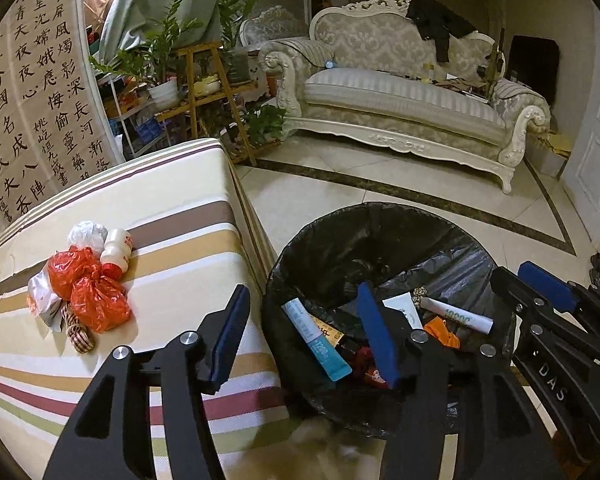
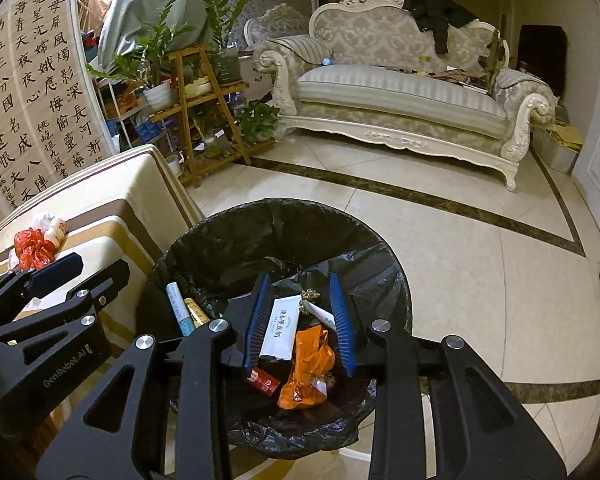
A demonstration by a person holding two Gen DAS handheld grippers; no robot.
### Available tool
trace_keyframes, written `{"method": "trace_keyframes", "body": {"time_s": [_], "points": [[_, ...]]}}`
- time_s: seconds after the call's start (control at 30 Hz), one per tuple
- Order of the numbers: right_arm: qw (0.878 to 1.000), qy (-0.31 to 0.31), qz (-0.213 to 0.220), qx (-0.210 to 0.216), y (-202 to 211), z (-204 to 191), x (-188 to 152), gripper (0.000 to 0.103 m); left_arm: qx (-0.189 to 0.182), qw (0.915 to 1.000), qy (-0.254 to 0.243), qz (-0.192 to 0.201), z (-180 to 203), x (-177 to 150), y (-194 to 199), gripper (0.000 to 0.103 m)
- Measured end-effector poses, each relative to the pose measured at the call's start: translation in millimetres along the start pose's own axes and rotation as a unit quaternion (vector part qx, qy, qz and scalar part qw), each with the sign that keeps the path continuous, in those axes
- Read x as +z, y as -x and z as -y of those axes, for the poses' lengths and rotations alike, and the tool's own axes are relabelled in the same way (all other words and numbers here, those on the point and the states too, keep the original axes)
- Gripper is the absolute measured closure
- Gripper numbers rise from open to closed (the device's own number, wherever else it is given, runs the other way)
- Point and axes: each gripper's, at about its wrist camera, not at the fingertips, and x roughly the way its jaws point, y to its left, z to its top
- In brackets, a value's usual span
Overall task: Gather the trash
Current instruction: 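Carry the tube and paper roll over the trash bin and open both tools, then grasp the red plastic bag with the right tool while the left tool grasps the checked ribbon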
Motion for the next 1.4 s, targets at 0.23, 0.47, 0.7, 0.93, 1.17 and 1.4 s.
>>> {"method": "trace_keyframes", "body": {"time_s": [0.23, 0.47, 0.7, 0.93, 1.17, 1.4], "points": [[1.0, -0.002, 0.004, -0.002, 3, 1, -1, 0.064, 0.001, 1.0, 0.001, 0.003, 0, 1, 2, 0.04], [1.0, -0.002, 0.006, -0.003, 5, 2, 0, 0.057, 0.002, 1.0, 0.005, 0.007, -3, 1, 6, 0.039], [1.0, 0.0, 0.008, -0.003, 7, 1, 0, 0.048, 0.009, 0.9997, 0.017, 0.012, -15, 0, 14, 0.035], [1.0, 0.011, 0.009, 0.006, 15, -17, 4, 0.047, 0.023, 0.9991, 0.033, 0.017, -34, -3, 24, 0.033], [0.999, 0.032, 0.009, 0.025, 17, -45, 5, 0.047, 0.043, 0.9975, 0.052, 0.02, -64, -11, 35, 0.033], [0.997, 0.057, 0.003, 0.046, 15, -75, 5, 0.047, 0.066, 0.9945, 0.08, 0.015, -101, -22, 41, 0.033]]}}
